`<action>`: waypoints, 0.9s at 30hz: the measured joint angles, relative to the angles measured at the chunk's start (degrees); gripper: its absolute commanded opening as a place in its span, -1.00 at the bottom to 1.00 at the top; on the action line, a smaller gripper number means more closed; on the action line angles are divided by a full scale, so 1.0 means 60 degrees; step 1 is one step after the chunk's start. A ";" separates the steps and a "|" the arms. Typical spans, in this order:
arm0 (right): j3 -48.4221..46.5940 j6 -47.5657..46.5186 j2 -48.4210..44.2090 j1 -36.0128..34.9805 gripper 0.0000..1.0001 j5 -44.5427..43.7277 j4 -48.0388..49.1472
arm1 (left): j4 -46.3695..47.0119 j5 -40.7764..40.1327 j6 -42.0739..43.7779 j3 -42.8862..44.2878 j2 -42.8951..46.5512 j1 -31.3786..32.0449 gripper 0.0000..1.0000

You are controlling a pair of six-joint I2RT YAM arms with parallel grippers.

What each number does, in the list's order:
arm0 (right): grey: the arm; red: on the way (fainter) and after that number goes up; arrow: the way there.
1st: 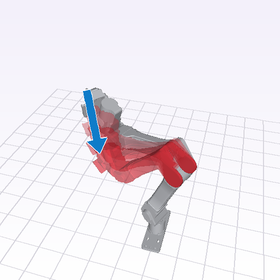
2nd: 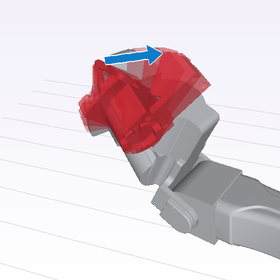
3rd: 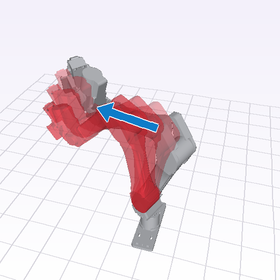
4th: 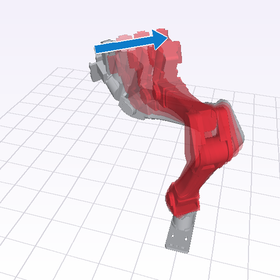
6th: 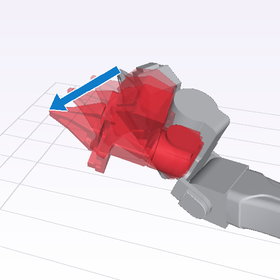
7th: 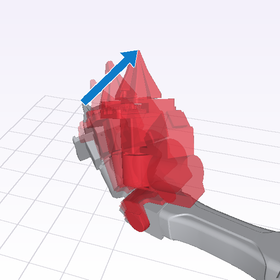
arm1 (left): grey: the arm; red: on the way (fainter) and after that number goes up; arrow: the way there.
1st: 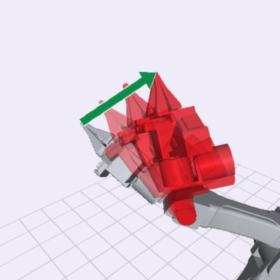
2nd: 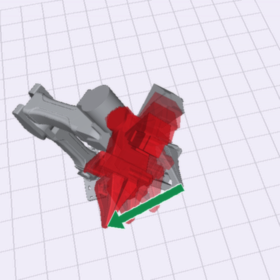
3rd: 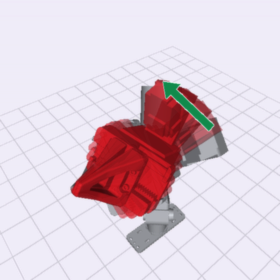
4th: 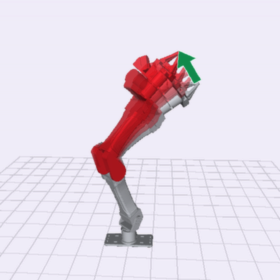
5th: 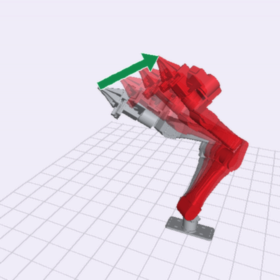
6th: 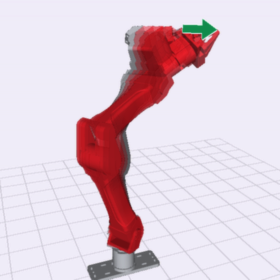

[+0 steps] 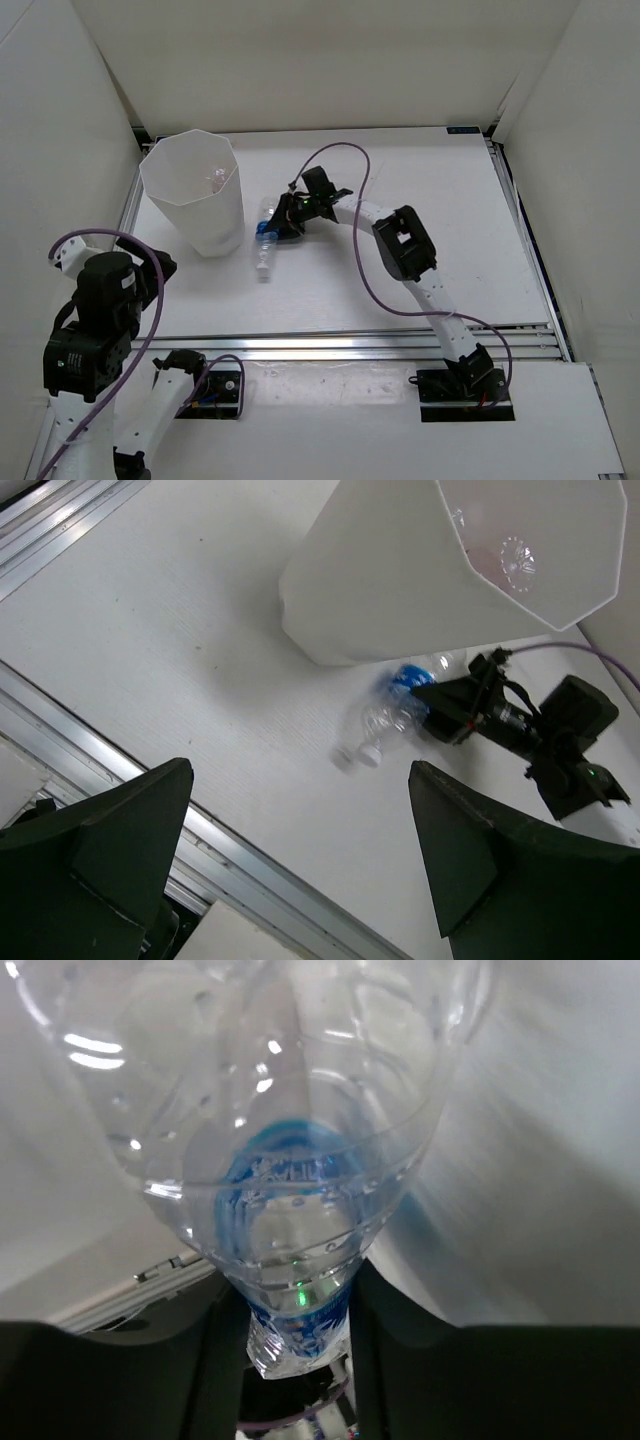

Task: Put the plastic bottles in the bin

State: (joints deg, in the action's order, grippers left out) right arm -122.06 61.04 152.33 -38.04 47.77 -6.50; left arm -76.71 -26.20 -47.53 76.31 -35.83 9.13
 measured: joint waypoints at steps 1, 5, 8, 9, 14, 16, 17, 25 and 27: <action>0.0732 -0.0095 -0.0503 0.0102 -0.69 -0.0007 -0.0018 | 0.0000 -0.0033 -0.0073 -0.0084 0.0106 0.0000 1.00; 0.2568 -0.0390 -0.2160 0.0641 -0.84 0.0022 -0.0656 | 0.0058 -0.0106 -0.0251 -0.0579 0.0565 0.0000 1.00; 0.2728 -0.0514 -0.3187 0.0991 -0.84 -0.0106 -0.1045 | 0.0219 -0.0160 -0.0310 -0.0787 0.0812 0.0000 1.00; 0.2499 -0.0499 -0.3497 0.1078 -0.84 -0.0164 -0.1195 | 0.0291 -0.0189 -0.0317 -0.0852 0.0889 0.0000 1.00; -0.2335 0.0029 -0.3293 0.0885 -0.78 -0.0732 -0.1191 | 0.0375 -0.0222 -0.0335 -0.1257 0.1184 0.0000 1.00; -0.3475 0.0273 -0.3413 0.0623 -0.78 -0.1228 -0.0401 | 0.0342 -0.0157 -0.0259 -0.1235 0.1155 0.0000 1.00; -0.3472 0.0299 -0.3723 0.0459 -0.78 -0.1512 0.0033 | 0.0280 -0.0117 -0.0215 -0.1177 0.1111 0.0000 1.00; -0.4109 -0.1439 -0.3825 -0.1064 -0.63 -0.4404 0.1585 | -0.0015 0.0255 0.1042 0.0186 0.0091 0.0040 1.00; -0.4237 -0.2328 -0.3475 -0.1362 -0.44 -0.4936 0.1719 | -0.0011 0.0408 0.1472 0.0484 -0.0259 0.0062 1.00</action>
State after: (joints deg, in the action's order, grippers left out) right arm -147.48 47.07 131.48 -46.22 18.15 3.81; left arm -76.77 -23.75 -38.70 79.22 -37.39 9.50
